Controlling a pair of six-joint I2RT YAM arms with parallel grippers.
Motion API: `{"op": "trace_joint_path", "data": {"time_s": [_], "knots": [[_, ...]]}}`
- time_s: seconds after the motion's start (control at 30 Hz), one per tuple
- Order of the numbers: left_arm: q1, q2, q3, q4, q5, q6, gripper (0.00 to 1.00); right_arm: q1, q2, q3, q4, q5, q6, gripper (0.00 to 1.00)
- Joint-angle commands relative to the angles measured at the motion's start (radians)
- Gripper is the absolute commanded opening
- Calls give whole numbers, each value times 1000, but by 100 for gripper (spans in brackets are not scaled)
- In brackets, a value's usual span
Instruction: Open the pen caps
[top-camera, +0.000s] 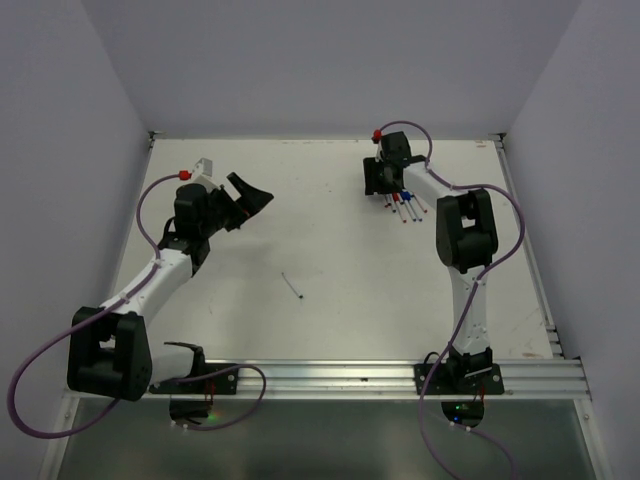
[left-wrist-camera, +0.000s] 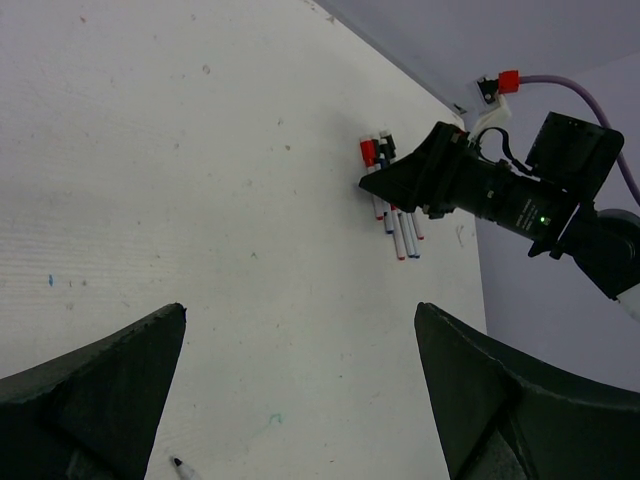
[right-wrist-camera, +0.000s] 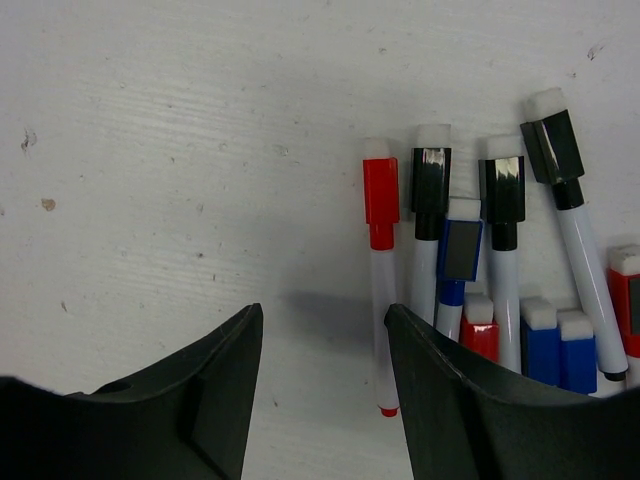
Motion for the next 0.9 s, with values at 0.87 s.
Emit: {"op": "trace_joint_path", "data": {"time_s": [0.87], "knots": [[-1, 0, 17, 56, 34, 19, 99, -13, -4, -86, -61, -22, 4, 46]]}}
